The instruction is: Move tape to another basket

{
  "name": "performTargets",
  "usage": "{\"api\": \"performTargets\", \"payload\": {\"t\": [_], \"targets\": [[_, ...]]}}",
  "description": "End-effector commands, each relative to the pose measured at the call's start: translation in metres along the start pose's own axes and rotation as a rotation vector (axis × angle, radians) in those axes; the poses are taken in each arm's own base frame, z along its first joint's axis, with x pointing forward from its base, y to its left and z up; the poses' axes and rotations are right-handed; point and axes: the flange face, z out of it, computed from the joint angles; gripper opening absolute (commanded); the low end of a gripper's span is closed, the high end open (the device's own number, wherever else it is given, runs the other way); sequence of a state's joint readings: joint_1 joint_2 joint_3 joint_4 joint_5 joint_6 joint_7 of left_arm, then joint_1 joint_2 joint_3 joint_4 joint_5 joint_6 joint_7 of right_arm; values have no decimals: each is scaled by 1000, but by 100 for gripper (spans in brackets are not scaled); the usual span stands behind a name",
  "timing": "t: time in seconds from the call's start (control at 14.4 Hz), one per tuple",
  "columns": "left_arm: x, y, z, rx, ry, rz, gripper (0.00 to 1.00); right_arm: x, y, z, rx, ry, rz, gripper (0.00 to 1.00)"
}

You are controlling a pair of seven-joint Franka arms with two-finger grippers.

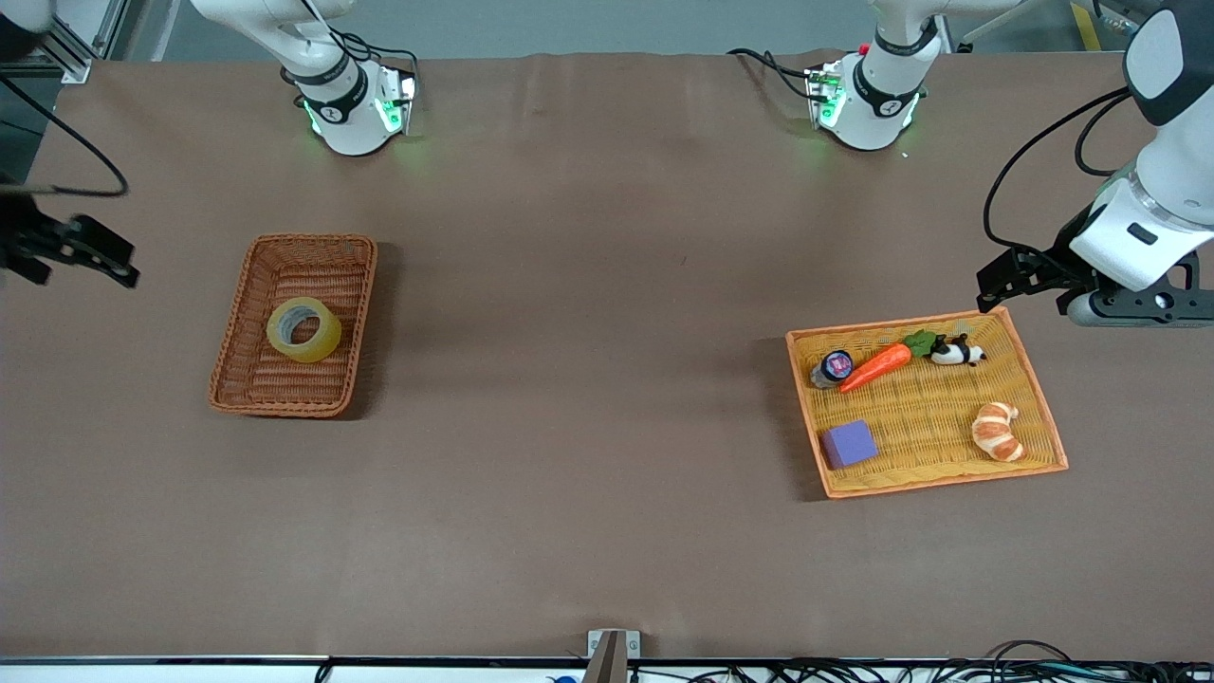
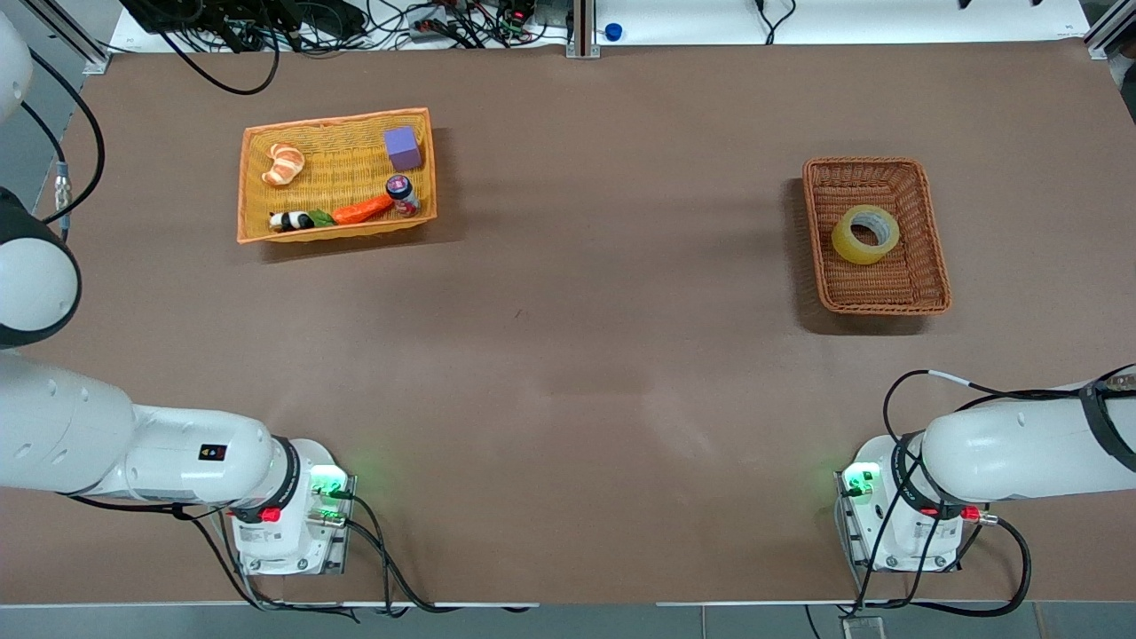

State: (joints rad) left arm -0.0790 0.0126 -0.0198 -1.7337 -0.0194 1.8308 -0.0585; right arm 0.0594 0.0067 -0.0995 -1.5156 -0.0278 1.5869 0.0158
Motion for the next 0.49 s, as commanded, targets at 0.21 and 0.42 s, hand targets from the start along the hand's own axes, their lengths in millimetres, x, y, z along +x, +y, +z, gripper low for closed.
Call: {"api": "performTargets", "payload": {"t": [0.21,0.42], "targets": [[6,1,-2,19,9,11,100,-2,3,-3,23,-51,7,100],[7,2,-3,19,10,11,100,-2,4,-3,23,-51,7,100]]}}
